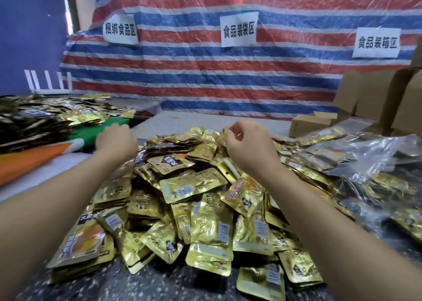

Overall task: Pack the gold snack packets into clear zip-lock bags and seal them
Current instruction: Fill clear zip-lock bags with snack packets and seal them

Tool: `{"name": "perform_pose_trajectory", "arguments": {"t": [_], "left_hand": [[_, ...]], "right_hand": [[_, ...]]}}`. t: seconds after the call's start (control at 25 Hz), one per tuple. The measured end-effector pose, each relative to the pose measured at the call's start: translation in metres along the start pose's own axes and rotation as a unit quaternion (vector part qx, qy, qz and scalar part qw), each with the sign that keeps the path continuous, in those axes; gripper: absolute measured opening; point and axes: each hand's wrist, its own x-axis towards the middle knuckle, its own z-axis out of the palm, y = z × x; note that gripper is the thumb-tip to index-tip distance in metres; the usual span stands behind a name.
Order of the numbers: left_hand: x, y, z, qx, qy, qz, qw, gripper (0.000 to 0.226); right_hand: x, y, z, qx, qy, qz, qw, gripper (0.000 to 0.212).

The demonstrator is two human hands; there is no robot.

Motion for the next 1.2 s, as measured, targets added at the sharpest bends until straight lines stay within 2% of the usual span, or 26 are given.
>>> {"name": "perform_pose_trajectory", "arguments": {"t": [0.12,0.2,0.32,0.4,0.52,0.68,0.8,1.0,1.12,1.2], "left_hand": [[0.002,-0.039,0.029,0.098,-0.068,-0.094,0.988,0.051],[0.003,-0.048,0.041,0.113,-0.109,-0.160,0.975,0.062],[0.003,-0.048,0.042,0.138,-0.206,-0.131,0.960,0.037],[0.005,-0.051,0.041,0.170,-0.214,-0.102,0.956,0.029],[0.006,-0.055,0.034,0.197,-0.212,-0.130,0.948,0.032],[0.009,-0.052,0.024,0.220,-0.227,-0.115,0.942,0.012],[0.005,-0.049,0.024,0.218,-0.178,-0.084,0.956,0.007],[-0.007,-0.030,0.003,0.162,-0.003,-0.038,0.986,0.013],[-0.022,0.010,-0.014,0.055,0.108,0.068,0.990,0.012],[-0.039,0.044,-0.027,-0.020,0.172,0.156,0.972,0.014]], "right_hand": [[0.001,-0.008,0.005,0.021,-0.006,-0.001,1.000,0.022],[-0.001,-0.009,0.008,0.023,-0.011,-0.003,1.000,0.023],[-0.004,-0.006,0.011,0.026,-0.023,0.011,0.999,0.025],[-0.006,-0.004,0.012,0.028,-0.030,0.018,0.999,0.024],[-0.006,-0.003,0.014,0.035,-0.036,0.025,0.998,0.023],[-0.006,-0.002,0.015,0.042,-0.043,0.031,0.998,0.023],[-0.006,0.000,0.014,0.049,-0.038,0.036,0.997,0.022],[-0.007,0.000,0.010,0.072,-0.011,0.047,0.996,0.021],[-0.005,-0.005,0.008,0.092,0.008,0.050,0.994,0.022],[-0.002,-0.009,0.007,0.108,0.014,0.055,0.993,0.022]]}}
